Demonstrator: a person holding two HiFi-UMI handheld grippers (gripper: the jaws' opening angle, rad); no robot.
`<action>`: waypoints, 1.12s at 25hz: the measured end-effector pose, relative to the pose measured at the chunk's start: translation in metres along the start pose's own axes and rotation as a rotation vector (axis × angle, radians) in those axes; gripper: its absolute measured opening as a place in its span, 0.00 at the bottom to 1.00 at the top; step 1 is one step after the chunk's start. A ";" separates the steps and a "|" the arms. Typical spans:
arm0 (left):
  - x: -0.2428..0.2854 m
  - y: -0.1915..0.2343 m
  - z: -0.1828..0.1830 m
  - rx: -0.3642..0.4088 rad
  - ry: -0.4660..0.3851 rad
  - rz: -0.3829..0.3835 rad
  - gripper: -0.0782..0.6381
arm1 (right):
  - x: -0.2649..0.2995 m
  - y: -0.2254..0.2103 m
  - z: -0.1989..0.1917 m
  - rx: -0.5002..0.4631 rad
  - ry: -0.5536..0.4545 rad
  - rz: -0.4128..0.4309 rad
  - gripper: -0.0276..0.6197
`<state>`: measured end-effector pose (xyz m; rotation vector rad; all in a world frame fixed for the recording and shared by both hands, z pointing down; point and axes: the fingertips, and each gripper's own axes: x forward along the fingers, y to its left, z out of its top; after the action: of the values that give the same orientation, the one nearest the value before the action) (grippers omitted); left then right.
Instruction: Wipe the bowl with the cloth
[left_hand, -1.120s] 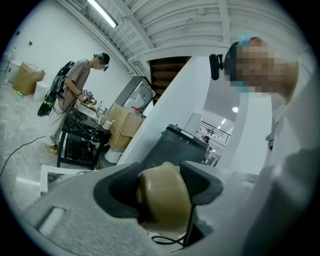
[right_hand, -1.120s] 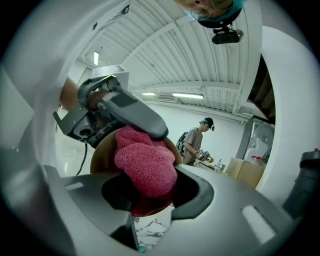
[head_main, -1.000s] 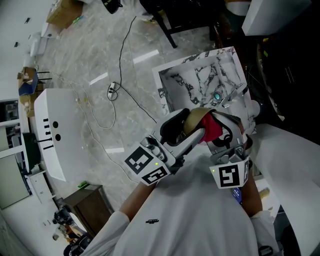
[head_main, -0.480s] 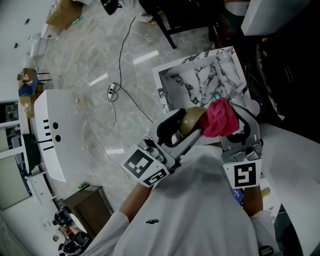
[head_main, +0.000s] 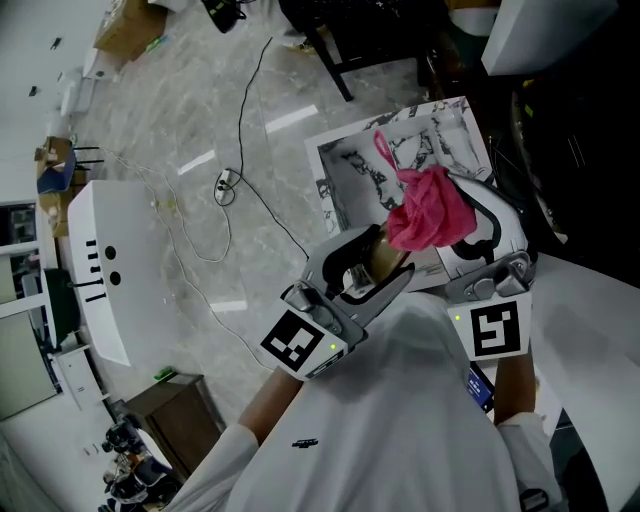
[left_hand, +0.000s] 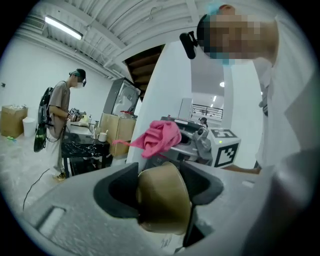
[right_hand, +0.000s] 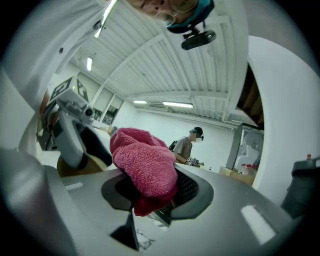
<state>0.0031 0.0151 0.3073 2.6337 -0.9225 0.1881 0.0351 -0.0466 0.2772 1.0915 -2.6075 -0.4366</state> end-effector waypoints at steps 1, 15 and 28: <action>0.000 -0.001 0.004 0.007 -0.009 -0.001 0.48 | 0.003 0.005 -0.005 -0.058 0.035 0.031 0.27; -0.009 -0.002 0.026 -0.006 -0.083 -0.010 0.48 | 0.014 0.010 -0.033 -0.295 0.134 0.057 0.27; -0.016 0.006 0.044 -0.114 -0.188 0.007 0.48 | 0.008 0.020 -0.062 -0.168 0.178 0.075 0.27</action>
<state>-0.0129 0.0045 0.2645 2.5743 -0.9714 -0.1090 0.0395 -0.0498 0.3424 0.9301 -2.3995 -0.5061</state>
